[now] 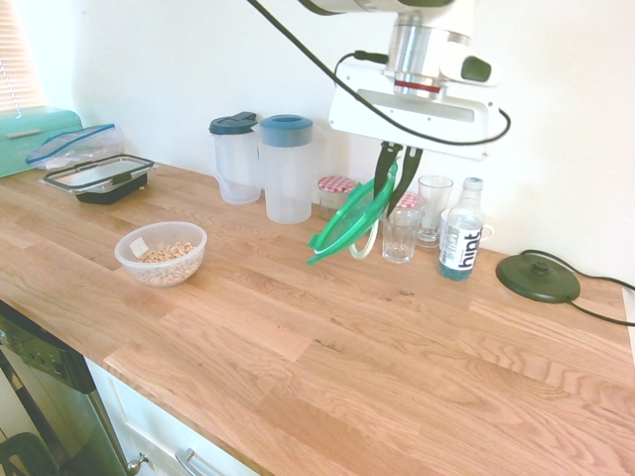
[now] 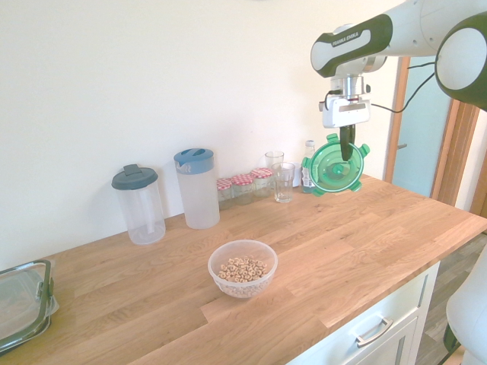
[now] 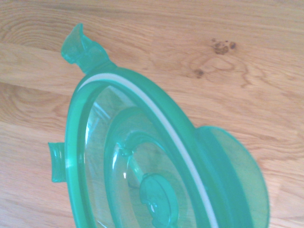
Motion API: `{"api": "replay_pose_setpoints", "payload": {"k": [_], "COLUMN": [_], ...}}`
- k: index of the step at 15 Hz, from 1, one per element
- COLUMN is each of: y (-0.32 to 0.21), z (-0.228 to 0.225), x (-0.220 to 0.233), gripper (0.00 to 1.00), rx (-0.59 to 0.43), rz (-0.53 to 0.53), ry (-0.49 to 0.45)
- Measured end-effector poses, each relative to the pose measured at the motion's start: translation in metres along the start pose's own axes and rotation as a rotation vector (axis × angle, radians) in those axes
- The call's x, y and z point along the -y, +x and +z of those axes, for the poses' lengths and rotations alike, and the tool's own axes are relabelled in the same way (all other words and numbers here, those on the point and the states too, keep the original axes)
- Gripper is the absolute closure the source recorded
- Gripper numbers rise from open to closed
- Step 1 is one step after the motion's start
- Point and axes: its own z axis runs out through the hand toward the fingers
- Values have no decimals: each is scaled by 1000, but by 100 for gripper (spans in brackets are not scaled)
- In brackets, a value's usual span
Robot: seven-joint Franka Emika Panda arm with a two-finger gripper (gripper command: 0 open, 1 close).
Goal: Cover the lid of food container
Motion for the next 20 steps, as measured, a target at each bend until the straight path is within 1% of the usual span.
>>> {"api": "replay_pose_setpoints", "payload": {"k": [4, 6, 7, 9, 11, 15, 17, 20], "y": [-44, -82, -106, -151, -185, -220, -244, -283], "z": [-27, -45, -50, -47, -36, -19, -6, 12], "x": [47, 75, 95, 138, 170, 201, 223, 265], "gripper": [100, 100, 100, 100, 100, 100, 100, 100], "rx": [-166, -257, -305, -401, -495, -648, -689, -737], "rz": [7, 22, 34, 61, 92, 189, 208, 186], "ry": [-240, -340, -383, -467, -552, -726, -777, -791]}}
